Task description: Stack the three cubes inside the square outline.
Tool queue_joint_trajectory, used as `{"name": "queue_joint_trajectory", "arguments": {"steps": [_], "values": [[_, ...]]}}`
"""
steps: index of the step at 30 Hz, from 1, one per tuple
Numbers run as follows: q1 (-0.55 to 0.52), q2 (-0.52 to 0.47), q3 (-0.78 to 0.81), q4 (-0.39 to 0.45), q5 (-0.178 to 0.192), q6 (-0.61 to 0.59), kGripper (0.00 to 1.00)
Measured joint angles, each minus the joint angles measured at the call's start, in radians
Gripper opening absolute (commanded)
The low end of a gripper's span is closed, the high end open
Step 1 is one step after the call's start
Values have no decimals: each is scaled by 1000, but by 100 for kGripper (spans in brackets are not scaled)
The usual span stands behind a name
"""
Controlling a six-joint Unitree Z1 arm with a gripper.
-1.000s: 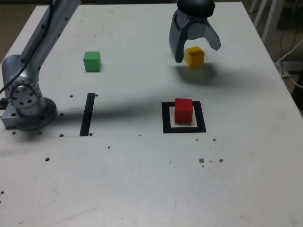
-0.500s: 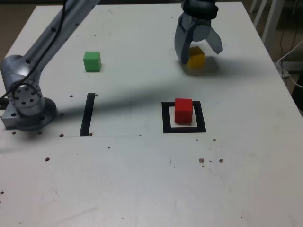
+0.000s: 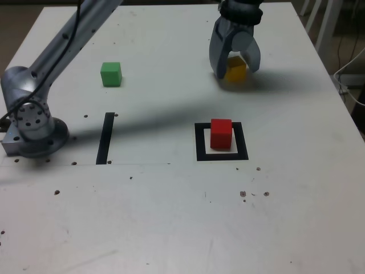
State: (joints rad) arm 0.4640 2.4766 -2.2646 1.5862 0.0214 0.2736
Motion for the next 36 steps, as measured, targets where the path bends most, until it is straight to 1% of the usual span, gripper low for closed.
{"name": "queue_joint_trajectory", "arguments": {"steps": [13, 18, 24, 36], "values": [[-13, 0, 0, 2, 0, 0, 31], [-29, -8, 4, 5, 11, 0, 31], [-72, -91, 52, 9, 31, -1, 31], [-229, -252, 219, 10, 31, -70, 31]]}}
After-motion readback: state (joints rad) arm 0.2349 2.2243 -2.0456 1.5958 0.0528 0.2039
